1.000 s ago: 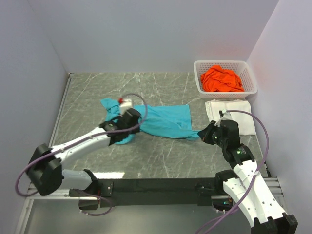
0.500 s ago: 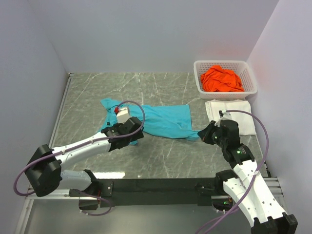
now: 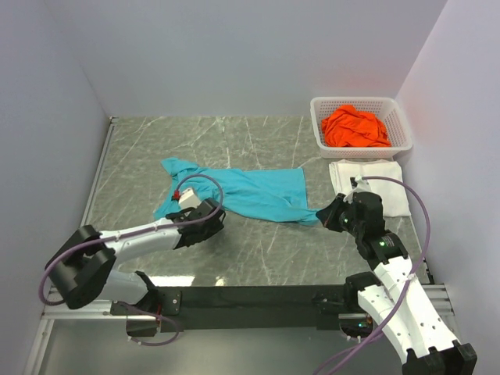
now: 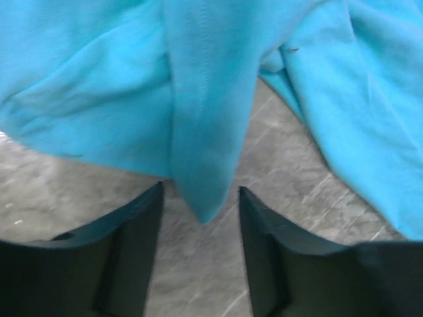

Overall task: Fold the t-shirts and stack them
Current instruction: Flatten the tshirt out

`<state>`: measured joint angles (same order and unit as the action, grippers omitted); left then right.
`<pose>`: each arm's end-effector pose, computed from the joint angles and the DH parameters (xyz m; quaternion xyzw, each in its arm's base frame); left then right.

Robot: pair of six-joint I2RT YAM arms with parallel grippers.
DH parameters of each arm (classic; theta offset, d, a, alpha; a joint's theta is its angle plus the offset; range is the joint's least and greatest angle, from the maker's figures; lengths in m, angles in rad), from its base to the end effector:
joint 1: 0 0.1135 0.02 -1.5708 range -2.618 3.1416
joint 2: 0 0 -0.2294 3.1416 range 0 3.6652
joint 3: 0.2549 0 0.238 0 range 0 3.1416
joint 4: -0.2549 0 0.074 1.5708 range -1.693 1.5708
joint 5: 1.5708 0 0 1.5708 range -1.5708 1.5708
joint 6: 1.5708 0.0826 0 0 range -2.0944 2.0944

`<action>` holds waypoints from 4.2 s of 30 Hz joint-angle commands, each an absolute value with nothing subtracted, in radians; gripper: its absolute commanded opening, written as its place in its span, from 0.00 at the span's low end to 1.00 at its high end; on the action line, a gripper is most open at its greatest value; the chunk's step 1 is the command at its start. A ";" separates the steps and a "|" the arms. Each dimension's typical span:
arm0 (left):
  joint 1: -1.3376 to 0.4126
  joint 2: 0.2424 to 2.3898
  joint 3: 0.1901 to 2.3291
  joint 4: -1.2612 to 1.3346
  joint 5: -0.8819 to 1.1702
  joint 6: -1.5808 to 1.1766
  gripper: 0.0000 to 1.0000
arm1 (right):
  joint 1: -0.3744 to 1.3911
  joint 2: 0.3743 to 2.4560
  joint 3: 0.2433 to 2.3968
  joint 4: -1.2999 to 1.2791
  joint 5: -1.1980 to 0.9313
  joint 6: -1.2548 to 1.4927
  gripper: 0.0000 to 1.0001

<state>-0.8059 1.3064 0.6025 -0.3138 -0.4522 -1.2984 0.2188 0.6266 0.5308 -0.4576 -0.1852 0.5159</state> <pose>0.2008 -0.1571 0.1054 -0.2879 0.8943 -0.1242 0.3192 0.1931 0.0585 0.2042 0.0842 0.8667 0.2495 0.4236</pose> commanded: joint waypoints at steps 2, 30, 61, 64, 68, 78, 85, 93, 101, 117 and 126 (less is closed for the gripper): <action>-0.799 1.383 0.676 -0.250 -0.442 -1.267 0.49 | 0.218 0.629 0.538 -0.434 -0.192 0.503 0.00; -0.196 1.074 1.653 -0.367 -0.953 -0.085 0.01 | 0.150 0.824 1.325 -0.353 0.265 0.346 0.00; -0.140 1.374 1.212 0.049 -0.494 0.120 0.06 | 0.149 1.210 1.123 -0.212 0.015 0.120 0.00; -0.120 1.527 1.227 0.090 -0.483 0.094 0.06 | 0.149 1.368 1.123 -0.132 0.060 0.098 0.00; -0.112 1.725 1.288 0.139 -0.494 0.084 0.06 | 0.147 1.534 1.172 -0.066 0.101 0.062 0.00; -0.112 1.914 1.423 0.170 -0.486 0.006 0.07 | 0.149 1.759 1.282 -0.011 0.166 0.009 0.00; -0.109 1.927 1.417 0.189 -0.486 0.006 0.07 | 0.149 1.810 1.319 -0.002 0.192 0.008 0.00; -0.098 1.898 1.433 0.133 -0.521 -0.044 0.04 | 0.150 1.845 1.350 0.083 0.193 -0.092 0.00; -0.069 1.824 1.382 0.101 -0.525 -0.057 0.04 | 0.153 1.861 1.364 0.092 0.161 -0.101 0.00; -0.072 1.736 1.440 -0.247 -0.414 -0.163 0.06 | 0.158 1.806 1.339 0.074 0.218 -0.101 0.00; -0.072 1.756 1.477 -0.267 -0.434 -0.170 0.07 | 0.170 1.810 1.350 0.067 0.222 -0.084 0.00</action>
<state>-0.0788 1.7798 1.4078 -0.2756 -0.4084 -0.1558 0.1642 1.8591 1.3296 0.0433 0.1879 -0.0864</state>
